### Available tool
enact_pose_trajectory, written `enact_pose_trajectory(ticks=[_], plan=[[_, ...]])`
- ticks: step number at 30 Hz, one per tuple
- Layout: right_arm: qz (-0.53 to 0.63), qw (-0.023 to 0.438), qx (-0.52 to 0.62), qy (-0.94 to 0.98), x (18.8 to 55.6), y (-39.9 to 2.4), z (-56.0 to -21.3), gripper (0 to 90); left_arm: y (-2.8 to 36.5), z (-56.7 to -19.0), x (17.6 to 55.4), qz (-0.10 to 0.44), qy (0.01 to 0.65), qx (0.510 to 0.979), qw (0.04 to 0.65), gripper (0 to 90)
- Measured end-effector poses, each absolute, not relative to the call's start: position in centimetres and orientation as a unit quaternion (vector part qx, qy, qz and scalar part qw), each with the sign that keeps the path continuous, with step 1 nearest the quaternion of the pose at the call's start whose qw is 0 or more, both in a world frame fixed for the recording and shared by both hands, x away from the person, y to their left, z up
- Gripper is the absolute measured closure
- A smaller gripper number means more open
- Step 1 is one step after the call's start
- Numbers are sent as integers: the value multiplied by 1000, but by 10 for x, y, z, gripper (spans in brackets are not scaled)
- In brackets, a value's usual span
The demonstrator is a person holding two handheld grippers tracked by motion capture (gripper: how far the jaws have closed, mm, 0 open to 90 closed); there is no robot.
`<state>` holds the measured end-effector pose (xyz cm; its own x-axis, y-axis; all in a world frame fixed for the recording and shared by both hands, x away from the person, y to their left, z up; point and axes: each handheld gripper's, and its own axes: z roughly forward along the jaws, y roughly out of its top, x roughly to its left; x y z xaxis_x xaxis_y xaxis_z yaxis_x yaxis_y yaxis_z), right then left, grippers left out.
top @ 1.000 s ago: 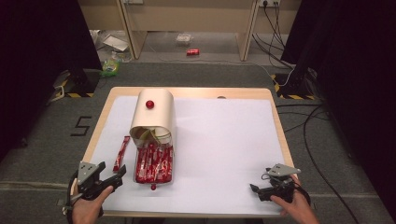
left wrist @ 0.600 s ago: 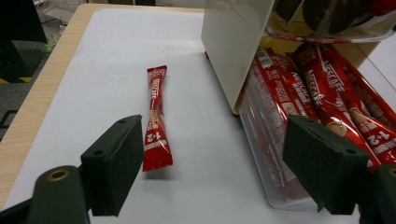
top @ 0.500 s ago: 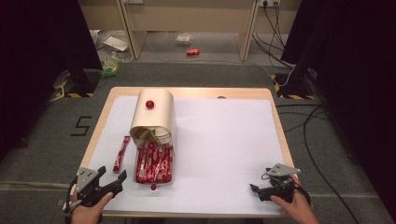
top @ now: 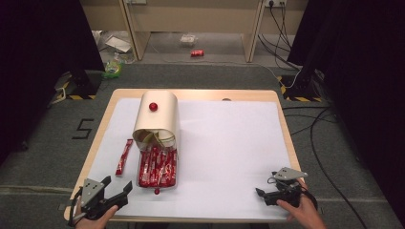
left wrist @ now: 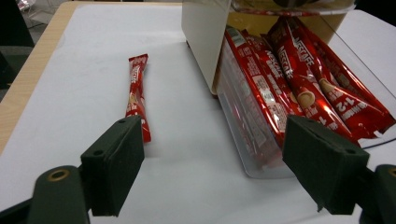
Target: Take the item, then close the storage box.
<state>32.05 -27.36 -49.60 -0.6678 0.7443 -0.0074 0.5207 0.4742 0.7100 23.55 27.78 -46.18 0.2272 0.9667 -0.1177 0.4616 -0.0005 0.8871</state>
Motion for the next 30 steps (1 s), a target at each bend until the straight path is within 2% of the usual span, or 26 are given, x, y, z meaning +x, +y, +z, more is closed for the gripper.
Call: enact_pose_trajectory(ticks=[30], plan=[[350, 160, 376, 843, 320, -273, -496, 82, 257, -484, 219, 294, 526, 674, 427, 205]])
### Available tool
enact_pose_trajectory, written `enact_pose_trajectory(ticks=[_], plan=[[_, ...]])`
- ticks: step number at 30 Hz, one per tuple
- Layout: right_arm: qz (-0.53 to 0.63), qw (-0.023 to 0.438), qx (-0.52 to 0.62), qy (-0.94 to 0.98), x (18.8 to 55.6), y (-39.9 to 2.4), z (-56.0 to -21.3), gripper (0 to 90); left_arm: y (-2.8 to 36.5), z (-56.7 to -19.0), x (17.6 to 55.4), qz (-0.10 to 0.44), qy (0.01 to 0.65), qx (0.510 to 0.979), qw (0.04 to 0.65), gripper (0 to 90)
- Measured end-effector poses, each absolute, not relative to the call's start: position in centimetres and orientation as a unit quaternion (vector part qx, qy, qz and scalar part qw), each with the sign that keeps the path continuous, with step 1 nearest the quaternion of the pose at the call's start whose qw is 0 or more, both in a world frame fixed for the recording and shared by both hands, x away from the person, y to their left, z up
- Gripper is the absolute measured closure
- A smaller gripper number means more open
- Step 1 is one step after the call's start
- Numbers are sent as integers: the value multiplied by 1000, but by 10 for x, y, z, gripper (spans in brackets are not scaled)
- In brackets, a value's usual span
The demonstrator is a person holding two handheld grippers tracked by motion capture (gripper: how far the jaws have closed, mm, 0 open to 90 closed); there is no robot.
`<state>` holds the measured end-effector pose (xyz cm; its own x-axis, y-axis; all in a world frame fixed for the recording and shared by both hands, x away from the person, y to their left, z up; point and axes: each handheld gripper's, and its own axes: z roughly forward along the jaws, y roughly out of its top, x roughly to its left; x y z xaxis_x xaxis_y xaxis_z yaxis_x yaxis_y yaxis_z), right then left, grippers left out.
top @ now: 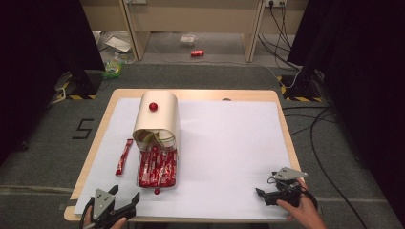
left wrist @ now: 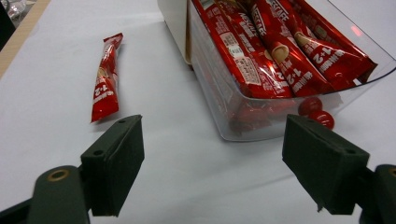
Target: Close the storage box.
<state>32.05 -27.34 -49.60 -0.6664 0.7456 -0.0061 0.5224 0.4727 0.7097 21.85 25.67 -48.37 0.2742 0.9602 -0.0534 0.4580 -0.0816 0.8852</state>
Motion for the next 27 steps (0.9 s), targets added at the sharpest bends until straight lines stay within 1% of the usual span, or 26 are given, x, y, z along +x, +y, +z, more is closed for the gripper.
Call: enact_pose_trajectory(ticks=[8, 13, 27], plan=[[349, 160, 376, 844, 320, -273, -496, 82, 252, -487, 219, 291, 520, 680, 427, 203], [349, 160, 375, 844, 320, -273, -496, 82, 250, -489, 221, 289, 521, 679, 430, 181], [349, 160, 376, 844, 320, -273, -496, 82, 242, -492, 229, 299, 517, 690, 410, 188]])
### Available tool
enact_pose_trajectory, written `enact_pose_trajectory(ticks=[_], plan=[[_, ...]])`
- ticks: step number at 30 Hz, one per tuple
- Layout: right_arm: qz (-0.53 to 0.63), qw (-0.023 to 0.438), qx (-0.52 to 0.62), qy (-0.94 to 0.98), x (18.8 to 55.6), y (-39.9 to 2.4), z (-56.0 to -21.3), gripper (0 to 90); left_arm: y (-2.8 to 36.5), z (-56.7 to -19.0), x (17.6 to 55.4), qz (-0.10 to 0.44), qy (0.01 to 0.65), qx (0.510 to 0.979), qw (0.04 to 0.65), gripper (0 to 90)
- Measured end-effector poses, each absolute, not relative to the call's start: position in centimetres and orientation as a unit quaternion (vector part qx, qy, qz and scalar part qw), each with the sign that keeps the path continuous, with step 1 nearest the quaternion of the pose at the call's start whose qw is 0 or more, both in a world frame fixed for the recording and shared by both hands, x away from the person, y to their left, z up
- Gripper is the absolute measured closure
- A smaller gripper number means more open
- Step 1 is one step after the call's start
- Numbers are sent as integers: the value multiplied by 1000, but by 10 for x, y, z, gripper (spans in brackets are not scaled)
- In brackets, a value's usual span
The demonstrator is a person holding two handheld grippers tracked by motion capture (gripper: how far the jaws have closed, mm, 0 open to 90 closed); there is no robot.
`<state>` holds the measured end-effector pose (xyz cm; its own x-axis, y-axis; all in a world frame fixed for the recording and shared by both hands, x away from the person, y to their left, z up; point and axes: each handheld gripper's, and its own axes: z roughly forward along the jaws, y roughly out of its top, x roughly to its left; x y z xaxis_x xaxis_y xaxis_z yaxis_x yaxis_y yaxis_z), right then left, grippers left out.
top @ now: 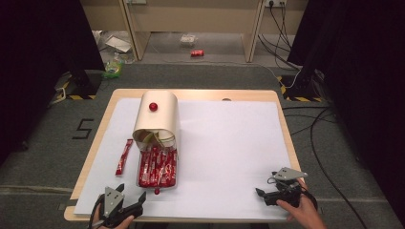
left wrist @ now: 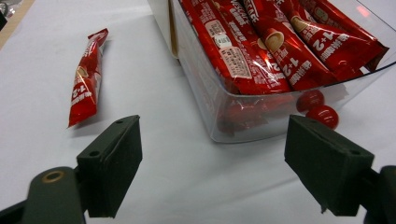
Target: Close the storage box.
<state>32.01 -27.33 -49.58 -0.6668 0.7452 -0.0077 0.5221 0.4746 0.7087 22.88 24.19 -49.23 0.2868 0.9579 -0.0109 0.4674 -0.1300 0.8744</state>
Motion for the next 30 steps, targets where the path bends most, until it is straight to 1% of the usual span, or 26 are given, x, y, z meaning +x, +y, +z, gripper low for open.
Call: enact_pose_trajectory(ticks=[6, 8, 12, 13, 18, 30], plan=[[349, 160, 375, 844, 320, -273, -496, 82, 239, -491, 235, 302, 516, 691, 406, 194], [349, 160, 376, 843, 320, -273, -496, 82, 239, -492, 237, 299, 515, 694, 403, 178], [349, 160, 376, 843, 320, -273, -496, 82, 238, -494, 238, 300, 515, 693, 405, 178], [349, 160, 375, 844, 320, -273, -496, 82, 238, -494, 238, 300, 515, 693, 405, 163], [349, 159, 376, 843, 320, -273, -496, 82, 239, -492, 240, 298, 516, 694, 406, 152], [349, 160, 375, 844, 320, -273, -496, 82, 236, -483, 255, 302, 514, 686, 417, 158]])
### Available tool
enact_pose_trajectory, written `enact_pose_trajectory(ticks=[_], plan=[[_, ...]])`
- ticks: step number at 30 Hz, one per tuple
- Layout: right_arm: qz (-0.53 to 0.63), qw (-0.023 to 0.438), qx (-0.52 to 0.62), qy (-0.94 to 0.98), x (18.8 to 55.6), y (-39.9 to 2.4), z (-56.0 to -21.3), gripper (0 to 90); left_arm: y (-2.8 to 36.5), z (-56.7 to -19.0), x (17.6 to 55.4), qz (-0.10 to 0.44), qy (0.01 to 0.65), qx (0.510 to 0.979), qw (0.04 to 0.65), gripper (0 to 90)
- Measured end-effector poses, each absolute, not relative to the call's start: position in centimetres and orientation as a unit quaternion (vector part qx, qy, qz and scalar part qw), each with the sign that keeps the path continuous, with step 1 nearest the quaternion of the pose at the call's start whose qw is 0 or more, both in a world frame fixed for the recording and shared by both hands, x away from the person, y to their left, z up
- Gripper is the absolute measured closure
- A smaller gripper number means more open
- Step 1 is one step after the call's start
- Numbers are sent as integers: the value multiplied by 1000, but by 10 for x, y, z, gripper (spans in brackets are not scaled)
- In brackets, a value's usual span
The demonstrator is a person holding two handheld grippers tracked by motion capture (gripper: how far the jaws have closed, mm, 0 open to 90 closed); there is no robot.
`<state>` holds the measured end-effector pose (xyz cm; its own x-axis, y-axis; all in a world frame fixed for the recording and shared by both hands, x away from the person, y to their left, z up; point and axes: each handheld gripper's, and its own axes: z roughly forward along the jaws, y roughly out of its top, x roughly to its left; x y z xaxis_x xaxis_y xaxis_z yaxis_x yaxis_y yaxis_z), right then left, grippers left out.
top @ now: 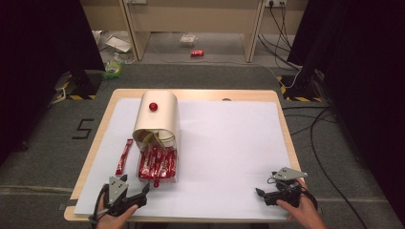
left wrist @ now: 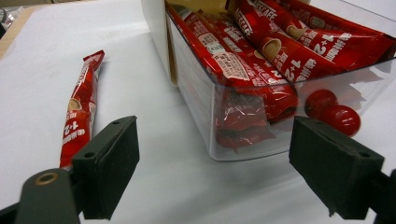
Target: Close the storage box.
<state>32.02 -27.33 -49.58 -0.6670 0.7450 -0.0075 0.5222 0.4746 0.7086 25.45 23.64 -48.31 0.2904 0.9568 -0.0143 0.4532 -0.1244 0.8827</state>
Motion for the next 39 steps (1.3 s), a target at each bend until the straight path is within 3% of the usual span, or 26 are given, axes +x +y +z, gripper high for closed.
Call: enact_pose_trajectory(ticks=[39], plan=[[349, 159, 376, 844, 320, -273, -496, 82, 236, -482, 288, 296, 527, 674, 425, 151]])
